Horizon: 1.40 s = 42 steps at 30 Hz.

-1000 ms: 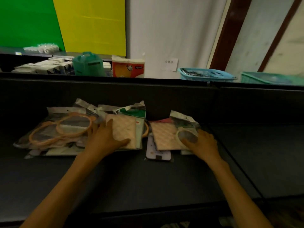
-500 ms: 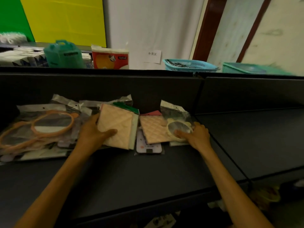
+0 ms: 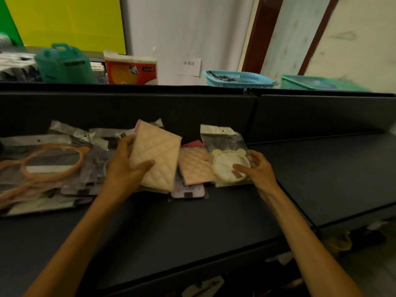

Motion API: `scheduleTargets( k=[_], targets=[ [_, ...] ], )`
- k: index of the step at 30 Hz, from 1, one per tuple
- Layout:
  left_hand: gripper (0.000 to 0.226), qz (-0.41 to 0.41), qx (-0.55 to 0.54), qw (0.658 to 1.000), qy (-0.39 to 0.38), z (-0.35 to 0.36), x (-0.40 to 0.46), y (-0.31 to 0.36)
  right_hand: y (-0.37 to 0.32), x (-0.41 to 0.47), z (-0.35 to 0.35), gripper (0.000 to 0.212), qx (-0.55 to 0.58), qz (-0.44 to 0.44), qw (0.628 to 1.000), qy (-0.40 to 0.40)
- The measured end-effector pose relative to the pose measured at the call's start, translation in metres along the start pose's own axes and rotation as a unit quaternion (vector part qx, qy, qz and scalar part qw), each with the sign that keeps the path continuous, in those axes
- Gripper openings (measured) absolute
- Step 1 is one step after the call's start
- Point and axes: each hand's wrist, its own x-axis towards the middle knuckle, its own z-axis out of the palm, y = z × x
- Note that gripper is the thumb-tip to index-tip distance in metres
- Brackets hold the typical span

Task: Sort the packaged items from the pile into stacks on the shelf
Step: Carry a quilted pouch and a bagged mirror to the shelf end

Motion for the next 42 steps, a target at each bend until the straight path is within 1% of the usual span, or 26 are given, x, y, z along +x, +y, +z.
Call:
scheduleTargets(
  k=[3, 6, 8, 13, 16, 18, 20, 23, 27, 30, 33, 37, 39, 42],
  targets=[
    [0.072, -0.009, -0.066, 0.998, -0.001, 0.012, -0.003, 0.002, 0.006, 0.0, -0.008, 0.071, 0.045, 0.023, 0.999, -0.016],
    [0.073, -0.017, -0.101, 0.995, -0.02, 0.027, -0.007, 0.006, 0.01, -0.003, -0.017, 0.053, 0.074, 0.033, 0.997, -0.016],
    [0.073, -0.017, -0.104, 0.994, -0.033, 0.041, -0.01, 0.011, 0.009, -0.008, -0.026, 0.039, 0.062, 0.02, 0.998, -0.017],
    [0.069, -0.004, -0.135, 0.988, -0.077, 0.087, -0.03, 0.035, 0.012, -0.023, -0.066, 0.027, -0.002, -0.052, 0.999, 0.016],
    [0.07, -0.014, -0.187, 0.976, -0.111, 0.123, -0.051, 0.052, 0.018, -0.03, -0.108, 0.026, -0.011, -0.064, 0.998, 0.018],
    [0.066, -0.002, -0.226, 0.966, -0.127, 0.152, -0.067, 0.064, 0.023, -0.036, -0.143, 0.027, 0.009, -0.068, 0.997, 0.039],
    [0.063, 0.017, -0.239, 0.961, -0.137, 0.183, -0.082, 0.08, 0.03, -0.042, -0.184, 0.025, 0.027, -0.073, 0.995, 0.064],
    [0.067, -0.005, -0.267, 0.95, -0.16, 0.233, -0.106, 0.106, 0.048, -0.051, -0.248, 0.024, 0.037, -0.057, 0.994, 0.081],
    [0.071, 0.008, -0.241, 0.952, -0.188, 0.303, -0.135, 0.139, 0.077, -0.058, -0.331, 0.026, 0.078, -0.008, 0.99, 0.117],
    [0.069, 0.012, -0.24, 0.948, -0.208, 0.355, -0.15, 0.162, 0.09, -0.064, -0.391, 0.029, 0.067, 0.006, 0.987, 0.144],
    [0.068, 0.02, -0.249, 0.94, -0.233, 0.403, -0.161, 0.183, 0.097, -0.07, -0.442, 0.032, 0.062, 0.003, 0.986, 0.154],
    [0.067, 0.029, -0.258, 0.928, -0.266, 0.461, -0.163, 0.199, 0.109, -0.069, -0.496, 0.032, 0.06, -0.016, 0.979, 0.196],
    [0.069, 0.031, -0.24, 0.932, -0.271, 0.488, -0.159, 0.204, 0.116, -0.063, -0.517, 0.029, 0.056, -0.018, 0.976, 0.211],
    [0.069, 0.037, -0.227, 0.936, -0.267, 0.528, -0.154, 0.214, 0.126, -0.044, -0.548, 0.029, 0.053, -0.014, 0.971, 0.234]
  ],
)
